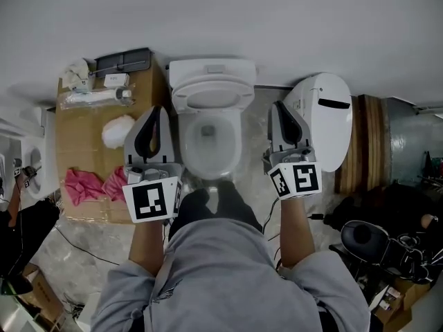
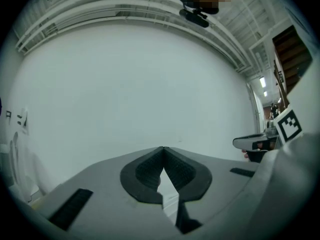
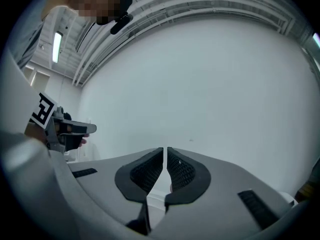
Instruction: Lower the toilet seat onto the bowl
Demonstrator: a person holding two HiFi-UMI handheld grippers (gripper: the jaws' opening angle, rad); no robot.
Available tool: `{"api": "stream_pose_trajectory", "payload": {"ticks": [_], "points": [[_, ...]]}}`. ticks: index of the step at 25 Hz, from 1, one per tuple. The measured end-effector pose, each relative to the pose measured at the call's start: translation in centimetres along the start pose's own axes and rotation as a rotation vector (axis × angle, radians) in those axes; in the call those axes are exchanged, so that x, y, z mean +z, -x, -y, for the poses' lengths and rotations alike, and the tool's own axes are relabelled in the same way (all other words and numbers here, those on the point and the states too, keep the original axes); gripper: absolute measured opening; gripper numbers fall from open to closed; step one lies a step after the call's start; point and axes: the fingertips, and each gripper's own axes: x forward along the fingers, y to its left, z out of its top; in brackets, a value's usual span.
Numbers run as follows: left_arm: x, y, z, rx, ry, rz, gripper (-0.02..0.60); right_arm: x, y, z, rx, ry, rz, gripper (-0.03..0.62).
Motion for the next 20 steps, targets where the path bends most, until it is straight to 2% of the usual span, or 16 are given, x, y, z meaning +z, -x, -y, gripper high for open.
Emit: {"api": "stream_pose_trajectory", "payload": {"ticks": [7, 20], "points": [[-2.1, -2.8, -0.2, 0.04, 0.005, -0.022, 0.0, -4.2, -3.8, 1.3, 0.098, 0.07, -0.078, 0.003], [-6.1, -5.1, -0.9, 0.09, 0.021, -0.07, 0.0, -11.7, -8.7, -0.1, 0.255, 0.104, -0.189, 0.054]]}}
